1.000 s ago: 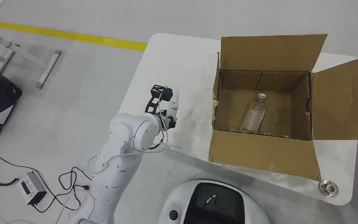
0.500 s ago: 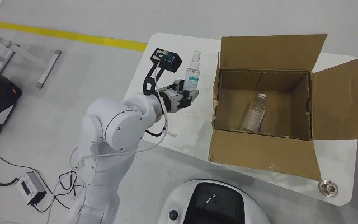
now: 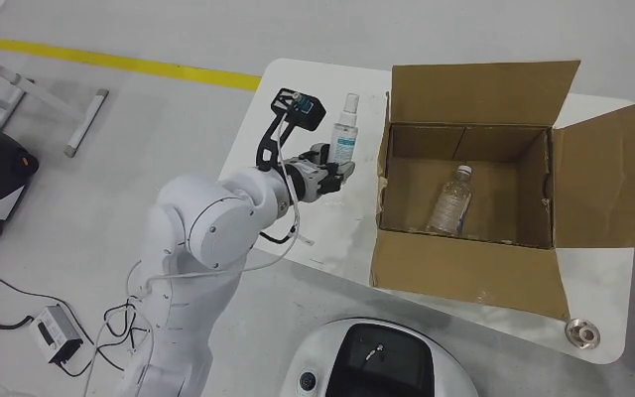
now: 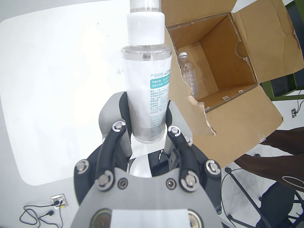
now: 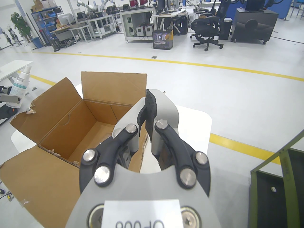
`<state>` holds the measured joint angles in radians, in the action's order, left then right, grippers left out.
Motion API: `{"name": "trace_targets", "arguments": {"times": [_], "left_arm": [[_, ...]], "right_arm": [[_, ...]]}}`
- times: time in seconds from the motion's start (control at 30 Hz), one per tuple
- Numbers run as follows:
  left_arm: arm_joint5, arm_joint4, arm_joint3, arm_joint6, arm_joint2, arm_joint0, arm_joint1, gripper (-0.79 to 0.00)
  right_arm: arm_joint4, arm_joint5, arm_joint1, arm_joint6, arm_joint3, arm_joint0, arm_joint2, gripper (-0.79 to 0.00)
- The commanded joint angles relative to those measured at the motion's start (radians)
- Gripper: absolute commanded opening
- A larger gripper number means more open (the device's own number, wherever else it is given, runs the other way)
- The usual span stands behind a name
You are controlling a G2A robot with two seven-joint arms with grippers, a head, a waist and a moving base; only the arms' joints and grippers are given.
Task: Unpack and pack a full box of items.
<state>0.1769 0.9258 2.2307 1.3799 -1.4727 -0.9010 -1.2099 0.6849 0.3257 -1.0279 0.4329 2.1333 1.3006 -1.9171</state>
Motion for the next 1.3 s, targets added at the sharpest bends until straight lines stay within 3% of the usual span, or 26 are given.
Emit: {"name": "trace_targets", "arguments": {"times": [0.0, 0.3, 0.6, 0.73, 1.27], "left_arm": [[-0.035, 0.017, -0.01, -0.04, 0.018, 0.018, 0.002, -0.785], [0.016, -0.091, -0.092, -0.104, 0.177, 0.228, -0.018, -0.785], [0.213, -0.285, -0.237, -0.069, 0.391, 0.423, -0.061, -0.785], [0.294, -0.411, -0.283, -0.086, 0.449, 0.438, -0.08, -0.785], [0.294, -0.422, -0.283, -0.089, 0.452, 0.438, -0.082, -0.785]], "right_arm": [[0.0, 0.0, 0.0, 0.0, 0.0, 0.0, 0.0, -0.785], [0.0, 0.0, 0.0, 0.0, 0.0, 0.0, 0.0, -0.785], [0.0, 0.0, 0.0, 0.0, 0.0, 0.0, 0.0, -0.785], [0.0, 0.0, 0.0, 0.0, 0.0, 0.0, 0.0, -0.785], [0.0, 0.0, 0.0, 0.0, 0.0, 0.0, 0.0, -0.785]]}}
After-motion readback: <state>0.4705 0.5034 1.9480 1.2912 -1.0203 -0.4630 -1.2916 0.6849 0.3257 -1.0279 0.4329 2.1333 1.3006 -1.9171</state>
